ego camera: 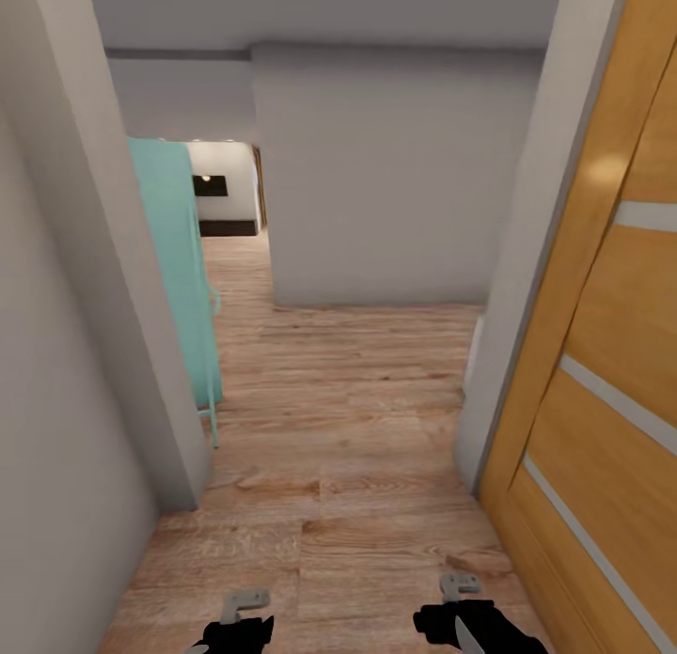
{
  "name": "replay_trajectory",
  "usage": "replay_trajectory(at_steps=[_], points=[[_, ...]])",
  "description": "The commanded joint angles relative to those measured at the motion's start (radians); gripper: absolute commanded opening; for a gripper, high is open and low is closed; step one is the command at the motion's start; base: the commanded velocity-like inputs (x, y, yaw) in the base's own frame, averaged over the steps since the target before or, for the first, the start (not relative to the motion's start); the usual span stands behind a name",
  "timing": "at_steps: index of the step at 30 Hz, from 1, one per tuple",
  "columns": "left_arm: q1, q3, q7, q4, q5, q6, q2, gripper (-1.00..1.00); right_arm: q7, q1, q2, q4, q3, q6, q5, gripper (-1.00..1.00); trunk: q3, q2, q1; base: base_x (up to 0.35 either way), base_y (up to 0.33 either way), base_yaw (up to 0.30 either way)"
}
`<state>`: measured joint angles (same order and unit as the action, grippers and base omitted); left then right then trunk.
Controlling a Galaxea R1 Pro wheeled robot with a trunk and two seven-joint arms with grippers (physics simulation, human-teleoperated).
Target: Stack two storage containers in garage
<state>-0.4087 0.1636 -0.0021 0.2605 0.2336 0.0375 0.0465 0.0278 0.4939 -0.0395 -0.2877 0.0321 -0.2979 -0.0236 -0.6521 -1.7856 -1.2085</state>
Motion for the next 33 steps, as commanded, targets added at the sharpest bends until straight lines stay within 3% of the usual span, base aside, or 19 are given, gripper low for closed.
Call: replay_trajectory(at_steps=[1, 33], points=[[-0.001, 0.007, 0.000, -0.001, 0.010, 0.004, 0.000, 1.00, 0.003, 0.000, 0.000, -0.002, 0.003, -0.006, -0.003, 1.00, -0.001, 0.000, -0.001, 0.344, 0.000, 0.020], [-0.001, 0.008, 0.000, -0.001, 0.009, 0.004, 0.000, 1.00, 0.003, 0.000, 0.001, -0.002, 0.004, -0.005, -0.003, 1.00, -0.001, 0.000, -0.001, 0.344, 0.000, 0.002]])
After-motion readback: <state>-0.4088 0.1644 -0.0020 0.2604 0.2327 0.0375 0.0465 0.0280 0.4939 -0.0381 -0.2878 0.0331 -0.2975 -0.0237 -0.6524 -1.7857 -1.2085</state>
